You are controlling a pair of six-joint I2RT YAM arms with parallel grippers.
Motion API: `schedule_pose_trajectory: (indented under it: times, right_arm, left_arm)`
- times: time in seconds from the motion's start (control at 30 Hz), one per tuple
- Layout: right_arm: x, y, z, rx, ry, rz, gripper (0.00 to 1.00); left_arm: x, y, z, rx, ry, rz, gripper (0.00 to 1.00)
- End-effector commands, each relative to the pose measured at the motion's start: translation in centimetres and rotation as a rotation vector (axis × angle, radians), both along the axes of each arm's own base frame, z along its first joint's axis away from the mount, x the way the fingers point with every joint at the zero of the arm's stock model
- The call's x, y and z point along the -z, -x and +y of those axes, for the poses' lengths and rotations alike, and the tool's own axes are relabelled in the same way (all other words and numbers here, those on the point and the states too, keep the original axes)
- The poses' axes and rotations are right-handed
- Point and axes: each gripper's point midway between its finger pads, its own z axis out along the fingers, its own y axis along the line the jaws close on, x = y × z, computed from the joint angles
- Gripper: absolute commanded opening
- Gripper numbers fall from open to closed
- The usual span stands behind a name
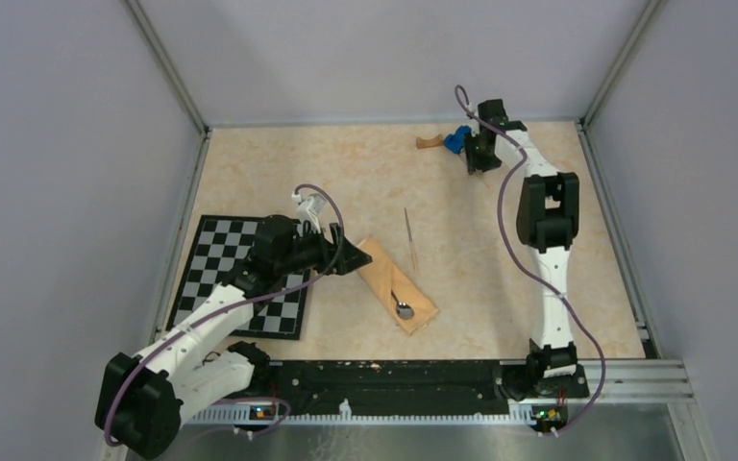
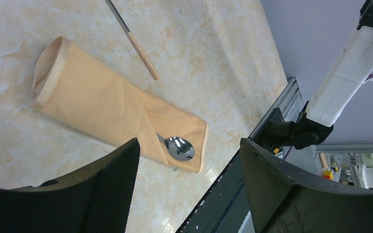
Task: Fold the napkin into a case and place the utensils inside
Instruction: Move the chopsticks to the center of the board.
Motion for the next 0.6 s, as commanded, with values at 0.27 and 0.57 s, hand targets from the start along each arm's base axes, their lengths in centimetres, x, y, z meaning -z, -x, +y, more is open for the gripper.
schedule_pose_trajectory:
  times: [0.27,0.57]
  right_arm:
    - [2.3,4.4,1.7,0.01,-0.067,0.154,0.0]
    - [2.0,14.8,8.4,0.02,-0.234,0.245,0.0]
  left_arm:
    - [-2.1,0.4,-0.2,0.021,0.027,-0.048,0.79]
    - [-2.3,0.2,-0.1,0.003,0.034,-0.04,0.78]
